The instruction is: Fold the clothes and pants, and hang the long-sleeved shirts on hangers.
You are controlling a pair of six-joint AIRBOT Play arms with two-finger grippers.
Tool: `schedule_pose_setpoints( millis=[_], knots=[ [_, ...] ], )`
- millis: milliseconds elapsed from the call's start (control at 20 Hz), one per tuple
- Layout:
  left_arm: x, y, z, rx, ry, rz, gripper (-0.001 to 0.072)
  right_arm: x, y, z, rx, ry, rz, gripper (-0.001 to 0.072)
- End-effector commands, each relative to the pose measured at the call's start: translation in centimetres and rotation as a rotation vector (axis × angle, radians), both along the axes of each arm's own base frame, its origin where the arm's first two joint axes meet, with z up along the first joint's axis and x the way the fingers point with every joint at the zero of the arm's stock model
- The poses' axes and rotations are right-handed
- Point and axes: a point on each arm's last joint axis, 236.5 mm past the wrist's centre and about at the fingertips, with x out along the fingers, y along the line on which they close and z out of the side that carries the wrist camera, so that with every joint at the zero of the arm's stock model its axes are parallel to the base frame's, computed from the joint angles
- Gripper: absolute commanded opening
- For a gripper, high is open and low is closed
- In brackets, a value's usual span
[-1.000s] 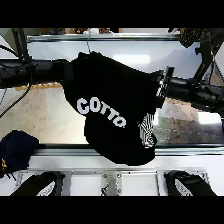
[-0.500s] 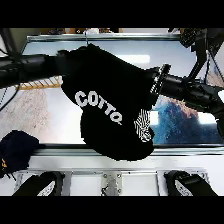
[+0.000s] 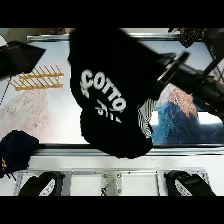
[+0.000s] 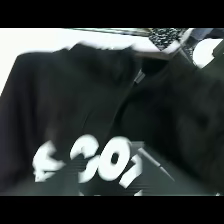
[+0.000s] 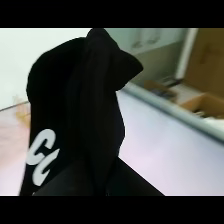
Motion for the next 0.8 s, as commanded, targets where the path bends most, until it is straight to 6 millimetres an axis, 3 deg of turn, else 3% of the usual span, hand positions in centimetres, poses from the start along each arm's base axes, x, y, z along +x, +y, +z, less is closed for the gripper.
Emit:
schedule_pose_setpoints(
  millis=[0, 200, 350, 600, 750],
  knots=[
    [-0.3, 0.5, -0.7, 0.016, 0.030, 0.004, 0.0016, 1.8, -6.5, 2.9, -0.027, -0.117, -0.265, 0.0006],
    [0.4, -1.6, -2.1, 0.020, 0.072, -0.057, 0.0016, 2.0, -15.2, 3.5, -0.116, -0.144, -0.517, 0.0007],
    [1.0, -4.2, -4.0, 0.029, 0.124, -0.128, 0.0016, 0.8, -22.7, 4.0, -0.205, -0.154, -0.743, 0.0007],
    [2.0, -7.6, -7.1, 0.058, 0.192, -0.218, 0.0016, -4.5, -34.5, 6.5, -0.234, -0.197, -1.137, 0.0006],
    [2.7, -8.1, -8.3, 0.068, 0.220, -0.231, 0.0016, -8.1, -39.7, 7.6, -0.193, -0.218, -1.332, 0.0006]
  ],
)
